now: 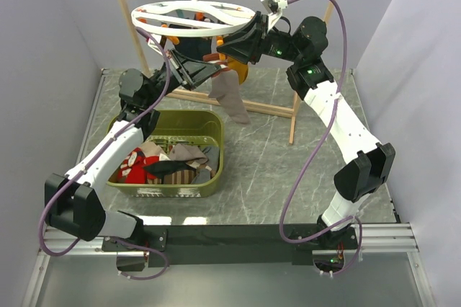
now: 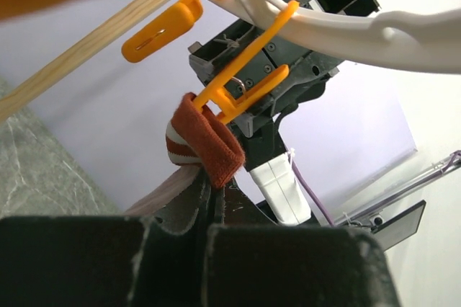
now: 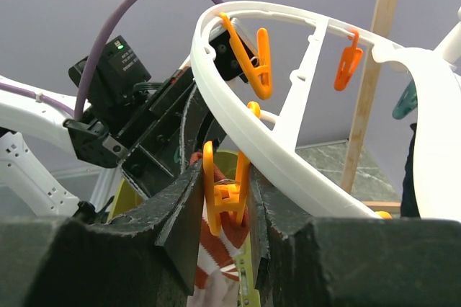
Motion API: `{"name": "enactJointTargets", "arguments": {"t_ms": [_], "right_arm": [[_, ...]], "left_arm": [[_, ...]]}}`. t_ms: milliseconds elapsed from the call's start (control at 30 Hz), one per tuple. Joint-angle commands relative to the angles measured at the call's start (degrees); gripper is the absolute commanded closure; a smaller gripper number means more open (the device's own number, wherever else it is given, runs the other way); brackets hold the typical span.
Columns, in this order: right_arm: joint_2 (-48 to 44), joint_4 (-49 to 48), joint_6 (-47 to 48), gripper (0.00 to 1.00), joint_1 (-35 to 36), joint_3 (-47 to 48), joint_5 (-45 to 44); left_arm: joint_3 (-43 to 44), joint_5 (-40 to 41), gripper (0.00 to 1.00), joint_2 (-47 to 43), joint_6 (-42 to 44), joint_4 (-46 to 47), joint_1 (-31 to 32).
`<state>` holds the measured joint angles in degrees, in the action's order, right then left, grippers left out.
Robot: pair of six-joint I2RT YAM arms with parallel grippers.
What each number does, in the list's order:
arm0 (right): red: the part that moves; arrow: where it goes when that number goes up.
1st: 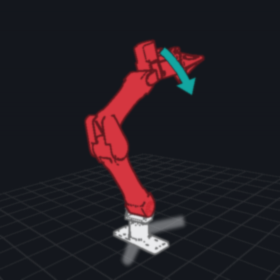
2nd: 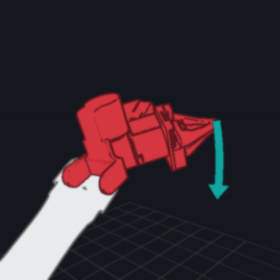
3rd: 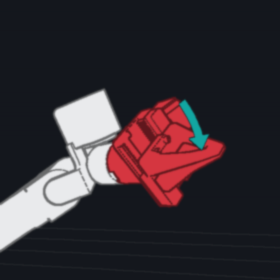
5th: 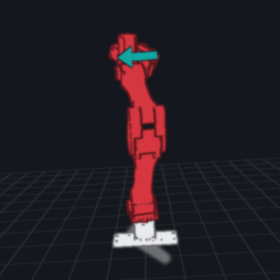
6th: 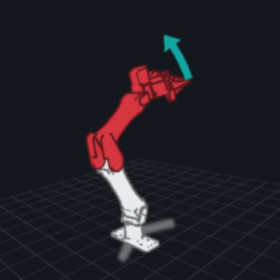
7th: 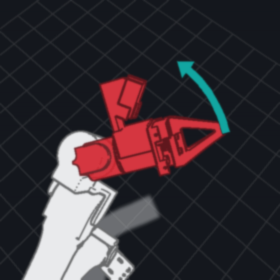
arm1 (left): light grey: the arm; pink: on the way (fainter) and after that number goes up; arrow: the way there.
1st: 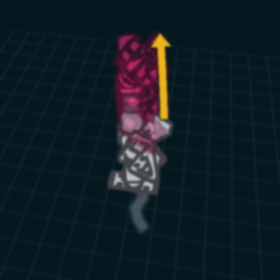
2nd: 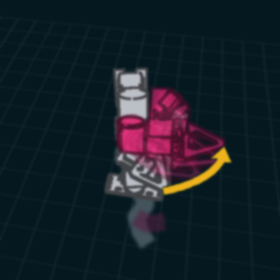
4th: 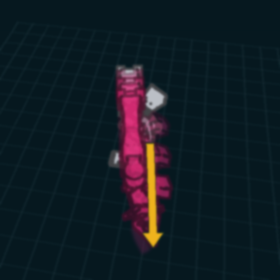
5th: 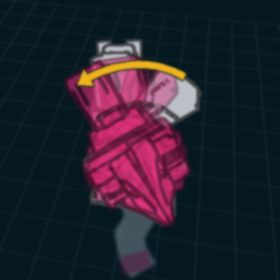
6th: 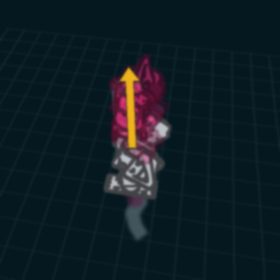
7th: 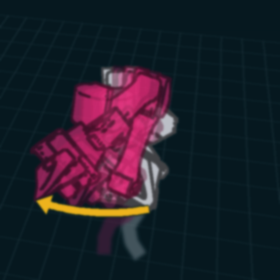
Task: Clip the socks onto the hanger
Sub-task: Clamp the sock onto the hanger.
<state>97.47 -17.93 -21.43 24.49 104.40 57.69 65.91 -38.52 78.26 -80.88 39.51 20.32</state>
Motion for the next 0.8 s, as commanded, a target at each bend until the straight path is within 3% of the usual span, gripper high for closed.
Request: {"name": "enactJointTargets", "arguments": {"t_ms": [0,333,500,567,600,700,767], "right_arm": [[-2.81,-1.84,1.04,1.00,0.12,-0.51,2.51],[-2.29,-2.90,-0.72,1.00,0.12,0.01,2.95],[-1.76,-1.41,-0.89,1.00,0.21,1.15,2.51],[-1.23,0.87,-0.46,0.92,0.21,2.38,2.17],[-0.97,1.84,-0.28,0.77,0.21,2.82,1.81],[-0.62,4.92,0.25,0.55,0.12,4.05,0.94],[-0.53,7.20,0.51,0.47,0.12,4.67,0.06]], "left_arm": [[2.56,-1.99,0.99,-1.44,-0.59,5.84,-0.28],[2.12,-2.35,0.99,-1.18,-1.65,8.48,-1.15],[2.82,-1.91,1.00,-1.44,0.98,4.45,-1.42],[2.65,-1.47,0.99,-1.62,2.21,3.39,-1.42],[2.56,-1.21,0.99,-1.79,2.83,2.69,-1.42],[2.38,-0.06,0.99,-2.58,5.64,-1.09,-1.42],[2.64,0.46,0.99,-3.02,7.75,-3.46,-1.42]]}}
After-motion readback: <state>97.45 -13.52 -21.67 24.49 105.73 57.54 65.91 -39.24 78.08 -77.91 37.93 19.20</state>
